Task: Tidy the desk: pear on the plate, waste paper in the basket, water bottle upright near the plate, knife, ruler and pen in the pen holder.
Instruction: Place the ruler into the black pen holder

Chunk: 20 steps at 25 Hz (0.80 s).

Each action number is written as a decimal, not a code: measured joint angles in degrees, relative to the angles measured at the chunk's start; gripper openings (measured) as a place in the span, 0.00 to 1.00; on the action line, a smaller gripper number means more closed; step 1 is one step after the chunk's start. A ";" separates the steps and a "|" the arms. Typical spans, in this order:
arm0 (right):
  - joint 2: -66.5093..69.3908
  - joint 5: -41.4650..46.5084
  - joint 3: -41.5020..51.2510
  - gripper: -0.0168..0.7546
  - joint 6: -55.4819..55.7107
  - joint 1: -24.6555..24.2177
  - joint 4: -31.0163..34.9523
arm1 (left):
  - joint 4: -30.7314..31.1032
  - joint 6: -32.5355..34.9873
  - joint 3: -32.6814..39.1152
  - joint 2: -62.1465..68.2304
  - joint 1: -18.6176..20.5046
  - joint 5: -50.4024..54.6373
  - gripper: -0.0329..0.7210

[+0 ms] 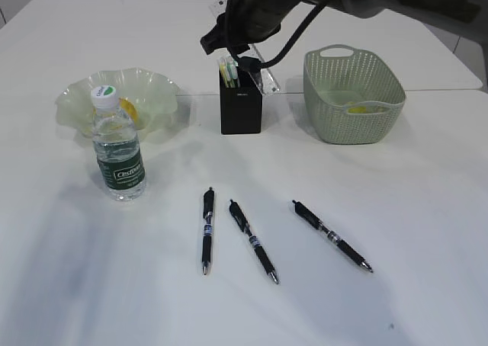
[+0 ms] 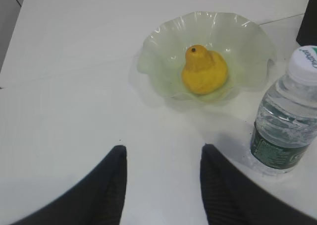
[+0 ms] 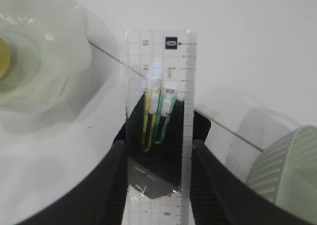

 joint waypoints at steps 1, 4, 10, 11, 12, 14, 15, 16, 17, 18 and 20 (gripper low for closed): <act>0.00 -1.12 0.00 0.38 0.00 -0.08 0.00 | 0.00 0.00 0.00 0.00 0.00 0.00 0.50; 0.00 -4.27 0.00 0.38 0.00 -0.44 0.00 | 0.00 0.00 0.00 0.09 0.00 0.00 0.50; 0.00 -7.82 0.00 0.38 0.48 -1.60 0.00 | -0.10 0.00 0.00 0.09 0.00 0.00 0.50; 0.00 -8.33 0.00 0.38 0.59 -1.87 0.00 | -0.10 0.00 0.00 0.09 0.00 0.00 0.50; 0.00 -9.01 0.00 0.38 0.68 -2.35 0.00 | -0.10 0.00 0.00 0.09 0.00 0.00 0.50; 0.00 -10.42 0.00 0.38 1.76 -3.31 0.11 | -0.10 0.00 0.00 0.09 0.00 0.00 0.50; 0.00 -11.22 0.00 0.38 2.52 -3.83 0.32 | -0.10 0.00 0.00 0.09 0.00 0.00 0.50; 0.00 -12.14 0.00 0.38 3.07 -4.24 0.45 | -0.10 0.00 0.00 0.09 0.00 0.00 0.50; 0.00 -12.87 0.00 0.38 3.62 -4.65 0.53 | -0.10 0.00 0.00 0.09 0.00 0.00 0.50; 0.00 -13.74 0.00 0.38 4.01 -4.94 0.69 | -0.10 0.00 0.00 0.09 0.00 0.00 0.50; 0.00 -15.58 0.00 0.38 4.31 -5.63 1.42 | -0.10 0.00 0.00 0.09 0.00 0.00 0.50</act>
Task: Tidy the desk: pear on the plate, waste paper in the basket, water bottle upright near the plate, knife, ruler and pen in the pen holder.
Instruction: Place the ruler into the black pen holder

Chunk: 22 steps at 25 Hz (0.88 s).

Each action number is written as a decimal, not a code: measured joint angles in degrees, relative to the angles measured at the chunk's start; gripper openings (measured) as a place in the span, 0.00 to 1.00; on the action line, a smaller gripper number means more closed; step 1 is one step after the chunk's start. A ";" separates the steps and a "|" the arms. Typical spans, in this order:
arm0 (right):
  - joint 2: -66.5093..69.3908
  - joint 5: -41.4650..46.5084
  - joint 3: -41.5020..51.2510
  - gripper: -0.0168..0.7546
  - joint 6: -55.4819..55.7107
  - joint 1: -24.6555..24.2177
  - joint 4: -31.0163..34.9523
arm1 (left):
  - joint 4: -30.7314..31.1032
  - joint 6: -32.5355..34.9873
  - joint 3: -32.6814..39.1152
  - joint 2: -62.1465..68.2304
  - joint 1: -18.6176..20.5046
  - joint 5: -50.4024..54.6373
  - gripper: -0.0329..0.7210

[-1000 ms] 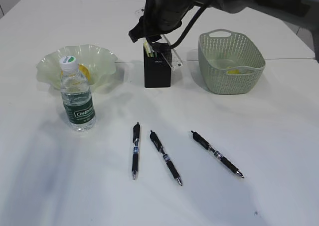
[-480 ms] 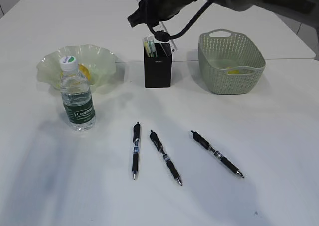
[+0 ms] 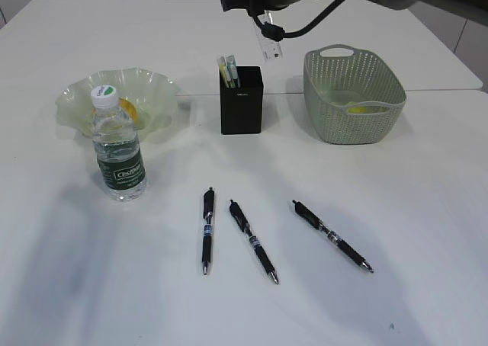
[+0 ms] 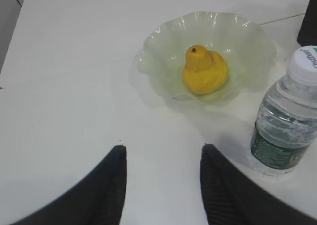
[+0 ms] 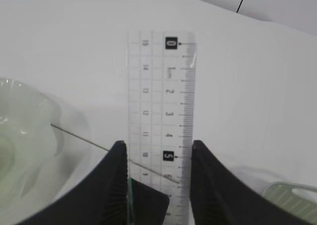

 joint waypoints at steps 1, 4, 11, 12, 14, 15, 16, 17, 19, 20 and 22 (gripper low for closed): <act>0.00 -0.72 0.00 0.38 0.11 -0.25 0.47 | 0.00 0.00 0.00 0.00 0.00 0.00 0.50; 0.24 -3.78 0.00 0.38 0.25 -0.94 1.98 | 0.00 0.00 0.00 0.00 0.00 -0.50 0.50; 3.05 -9.14 0.00 0.38 0.24 -1.07 3.15 | 0.00 0.00 0.00 0.00 0.00 -1.21 0.50; 3.31 -9.78 0.00 0.38 0.24 -1.07 3.15 | 0.00 0.00 0.00 0.00 0.00 -1.21 0.50; 3.84 -11.29 0.00 0.38 0.24 -1.07 3.15 | 0.00 0.00 0.00 0.00 0.00 -1.28 0.50; 4.09 -12.15 0.00 0.38 0.24 -1.07 3.15 | 0.00 0.00 0.00 0.00 0.00 -1.28 0.50; 4.21 -13.10 0.00 0.38 0.24 -1.07 3.15 | 0.10 0.00 0.00 0.15 0.00 -1.43 0.50; 4.45 -14.06 0.00 0.38 0.24 -1.07 3.15 | 0.10 0.00 0.00 0.34 0.00 -1.47 0.50; 4.97 -15.88 0.00 0.38 0.24 -1.07 3.15 | 0.21 0.00 0.00 0.91 0.00 -1.61 0.50; 5.27 -16.39 0.00 0.38 0.24 -1.07 3.15 | 0.21 0.00 0.00 1.06 0.00 -1.61 0.50; 6.02 -17.47 0.00 0.38 0.24 -1.07 3.15 | 0.21 0.00 0.00 1.40 0.00 -1.61 0.50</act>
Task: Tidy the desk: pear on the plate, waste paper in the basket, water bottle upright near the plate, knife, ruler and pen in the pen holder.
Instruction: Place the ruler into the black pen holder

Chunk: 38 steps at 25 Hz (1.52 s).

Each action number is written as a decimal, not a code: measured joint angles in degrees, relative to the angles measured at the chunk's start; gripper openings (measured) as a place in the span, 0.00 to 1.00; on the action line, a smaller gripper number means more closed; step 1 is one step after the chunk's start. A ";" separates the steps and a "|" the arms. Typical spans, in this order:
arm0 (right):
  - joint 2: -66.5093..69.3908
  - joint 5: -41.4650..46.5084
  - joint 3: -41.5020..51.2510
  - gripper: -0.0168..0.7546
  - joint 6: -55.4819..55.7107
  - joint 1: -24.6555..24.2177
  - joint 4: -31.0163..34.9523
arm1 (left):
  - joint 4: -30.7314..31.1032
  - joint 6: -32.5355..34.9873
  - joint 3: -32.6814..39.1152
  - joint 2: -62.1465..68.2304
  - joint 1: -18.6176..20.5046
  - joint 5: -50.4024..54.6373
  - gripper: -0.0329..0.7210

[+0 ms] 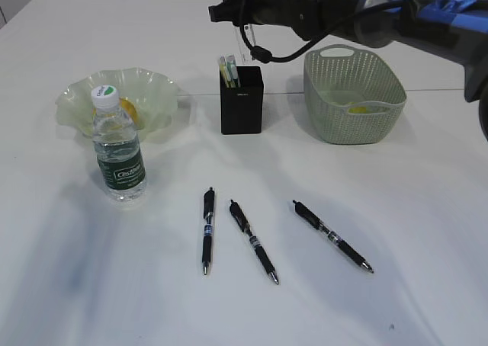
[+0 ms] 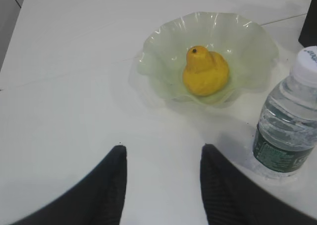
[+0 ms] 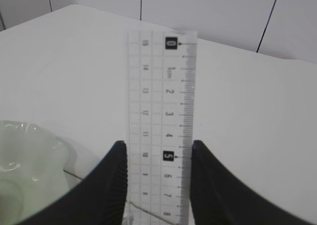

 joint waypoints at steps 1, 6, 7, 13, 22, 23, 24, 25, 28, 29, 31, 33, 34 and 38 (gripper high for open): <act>0.43 -0.41 0.00 0.38 0.00 0.00 0.00 | 0.00 0.00 0.00 0.00 0.00 0.00 0.50; 1.44 -4.29 0.00 0.38 0.00 -0.34 0.00 | 0.00 0.00 0.00 0.00 0.00 -0.13 0.50; 1.44 -4.77 0.00 0.38 0.00 -0.34 0.00 | 0.00 0.00 0.00 0.00 0.00 -0.22 0.50; 1.68 -5.89 0.00 0.38 0.16 -1.16 0.12 | 0.00 0.00 0.00 0.00 0.00 -1.85 0.50; 4.44 -6.60 0.00 0.38 1.29 -1.16 0.24 | 0.00 0.00 0.00 0.00 0.00 -2.64 0.50; 4.84 -6.84 0.00 0.38 1.53 -1.16 0.24 | 0.00 0.00 0.00 0.00 0.00 -2.64 0.50; 5.13 -7.02 0.00 0.38 1.75 -1.16 0.24 | 0.00 0.00 0.00 0.00 0.00 -2.64 0.50; 5.40 -7.12 0.00 0.38 2.03 -1.16 0.24 | 0.00 0.00 0.00 0.00 0.00 -2.67 0.50; 6.01 -7.68 0.00 0.38 2.28 -1.16 0.24 | 0.00 0.00 0.00 0.00 0.00 -2.90 0.50; 6.01 -7.68 0.00 0.38 2.42 -1.16 0.24 | 0.00 0.00 0.00 0.00 0.00 -3.03 0.50; 6.01 -7.81 0.00 0.38 2.59 -1.16 0.24 | 0.00 0.00 0.00 0.00 0.00 -3.40 0.50; 6.01 -7.91 0.00 0.38 2.69 -1.16 0.24 | 0.00 0.00 0.00 0.00 0.00 -3.52 0.50; 6.10 -7.91 0.00 0.38 2.69 -1.16 0.24 | 0.09 0.00 0.00 0.00 0.00 -3.52 0.50; 6.37 -8.53 0.00 0.38 2.73 -1.16 0.24 | 0.09 0.00 0.00 0.00 0.00 -3.52 0.50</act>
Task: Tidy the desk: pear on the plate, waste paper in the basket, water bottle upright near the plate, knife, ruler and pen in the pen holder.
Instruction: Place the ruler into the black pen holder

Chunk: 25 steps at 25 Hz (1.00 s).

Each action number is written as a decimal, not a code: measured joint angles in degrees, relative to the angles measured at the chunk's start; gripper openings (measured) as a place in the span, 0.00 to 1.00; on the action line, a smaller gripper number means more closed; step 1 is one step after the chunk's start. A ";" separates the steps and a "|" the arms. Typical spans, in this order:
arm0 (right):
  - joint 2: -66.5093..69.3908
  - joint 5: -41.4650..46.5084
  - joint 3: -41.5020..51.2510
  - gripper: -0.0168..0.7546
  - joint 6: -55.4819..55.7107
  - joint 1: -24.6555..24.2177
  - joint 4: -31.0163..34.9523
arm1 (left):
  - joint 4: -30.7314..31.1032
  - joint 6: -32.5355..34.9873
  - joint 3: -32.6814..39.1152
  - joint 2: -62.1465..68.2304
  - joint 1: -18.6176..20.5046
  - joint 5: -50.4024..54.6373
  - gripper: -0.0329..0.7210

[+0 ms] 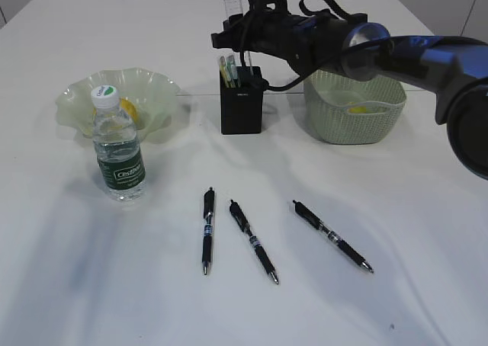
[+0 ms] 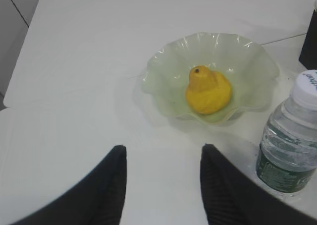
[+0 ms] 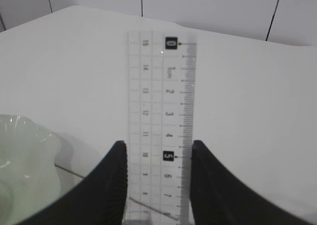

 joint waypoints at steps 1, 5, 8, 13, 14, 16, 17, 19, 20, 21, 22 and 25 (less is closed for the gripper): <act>0.24 0.00 0.00 0.38 0.09 0.00 0.00 | 0.00 0.00 0.00 0.00 0.00 0.00 0.50; 0.95 0.00 0.00 0.38 0.23 0.00 0.00 | 0.00 0.00 0.00 0.00 0.00 0.00 0.50; 1.21 0.00 0.00 0.38 0.23 0.00 0.00 | 0.00 0.00 0.00 0.00 0.00 -0.03 0.50; 1.66 -0.64 0.00 0.38 0.23 0.00 0.00 | 0.00 0.00 0.00 0.00 0.00 -0.24 0.50; 1.66 -0.67 0.00 0.38 0.23 0.00 0.00 | 0.00 0.00 0.00 0.00 0.00 -0.24 0.50; 1.66 -0.80 0.00 0.38 0.23 0.00 0.00 | 0.00 0.00 0.00 0.00 0.00 -0.44 0.50; 1.66 -0.80 0.00 0.38 0.23 0.00 0.00 | 0.00 0.00 0.00 0.00 0.00 -0.44 0.50; 1.66 -0.94 0.00 0.38 0.23 0.00 0.00 | 0.00 0.00 0.00 0.00 0.00 -0.44 0.50; 1.66 -0.94 0.00 0.38 0.23 0.00 0.00 | 0.00 0.00 0.00 0.00 0.00 -0.49 0.50; 1.66 -0.94 0.00 0.38 0.23 0.00 0.00 | 0.00 0.00 0.00 0.00 0.00 -0.49 0.50; 1.66 -0.94 0.00 0.38 0.23 0.00 0.00 | 0.00 0.00 0.00 0.00 0.00 -0.49 0.50; 1.66 -0.58 0.00 0.38 0.27 -0.23 0.00 | 0.00 0.00 0.00 0.00 0.00 -0.85 0.50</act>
